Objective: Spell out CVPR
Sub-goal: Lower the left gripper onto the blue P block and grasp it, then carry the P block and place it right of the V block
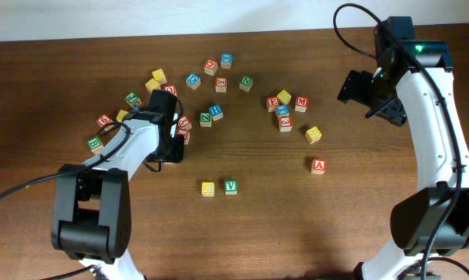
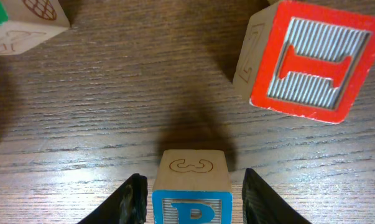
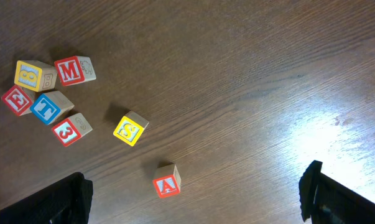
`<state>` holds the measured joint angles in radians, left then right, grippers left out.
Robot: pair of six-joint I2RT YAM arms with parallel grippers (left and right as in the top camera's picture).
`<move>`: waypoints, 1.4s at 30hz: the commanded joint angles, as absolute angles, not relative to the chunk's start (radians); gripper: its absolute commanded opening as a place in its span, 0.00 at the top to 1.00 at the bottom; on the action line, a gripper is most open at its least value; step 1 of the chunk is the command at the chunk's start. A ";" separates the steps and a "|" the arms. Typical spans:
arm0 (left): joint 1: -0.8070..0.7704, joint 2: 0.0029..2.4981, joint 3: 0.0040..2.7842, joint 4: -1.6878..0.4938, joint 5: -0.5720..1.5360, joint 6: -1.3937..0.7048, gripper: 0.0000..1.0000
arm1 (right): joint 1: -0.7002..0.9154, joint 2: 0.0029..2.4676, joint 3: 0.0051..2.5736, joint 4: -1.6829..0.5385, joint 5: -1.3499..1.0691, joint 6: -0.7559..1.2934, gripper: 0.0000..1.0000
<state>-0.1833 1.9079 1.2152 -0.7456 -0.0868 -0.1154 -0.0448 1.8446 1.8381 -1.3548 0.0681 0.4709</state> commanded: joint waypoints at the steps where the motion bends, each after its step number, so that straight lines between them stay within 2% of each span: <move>1: -0.181 1.919 1.209 -0.737 -0.094 -0.111 0.66 | -0.046 1.842 1.849 -1.354 0.088 0.475 0.02; 2: -0.181 1.919 1.210 -0.737 -0.094 -0.111 0.68 | -0.046 1.843 1.849 -1.354 0.088 0.475 0.02; 8: -0.181 1.918 1.228 -0.760 -0.047 -0.111 0.69 | -0.046 1.842 1.849 -1.354 0.088 0.475 0.02; 12: -0.181 1.918 1.284 -0.843 -0.044 -0.111 0.76 | -0.046 1.842 1.849 -1.354 0.088 0.475 0.02; 17: -0.181 1.918 1.341 -0.915 -0.032 -0.111 0.78 | -0.046 1.842 1.849 -1.354 0.088 0.475 0.02; 22: -0.188 1.917 1.527 -1.080 0.240 -0.110 0.76 | -0.046 1.842 1.849 -1.354 0.088 0.475 0.02; 25: -0.246 1.916 1.599 -1.154 0.420 -0.110 0.78 | -0.046 1.843 1.849 -1.354 0.088 0.475 0.01; 27: -0.319 1.917 1.599 -1.160 0.496 -0.132 0.85 | -0.046 1.842 1.849 -1.354 0.088 0.475 0.02; 31: -0.507 1.917 1.590 -1.121 0.432 -0.332 0.83 | -0.046 1.842 1.849 -1.354 0.088 0.475 0.02; 34: -0.648 1.919 1.555 -1.103 0.215 -0.511 0.82 | -0.046 1.842 1.849 -1.354 0.088 0.475 0.02; 36: -0.706 1.919 1.509 -1.045 0.155 -0.561 0.83 | -0.046 1.842 1.849 -1.354 0.088 0.475 0.02; 42: -0.744 1.919 1.368 -0.863 0.080 -0.719 0.83 | -0.046 1.842 1.849 -1.354 0.088 0.475 0.02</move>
<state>-0.7422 1.9114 1.4166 -0.8906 0.1566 -0.6079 -0.0448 1.8446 1.8381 -1.3548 0.0681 0.4717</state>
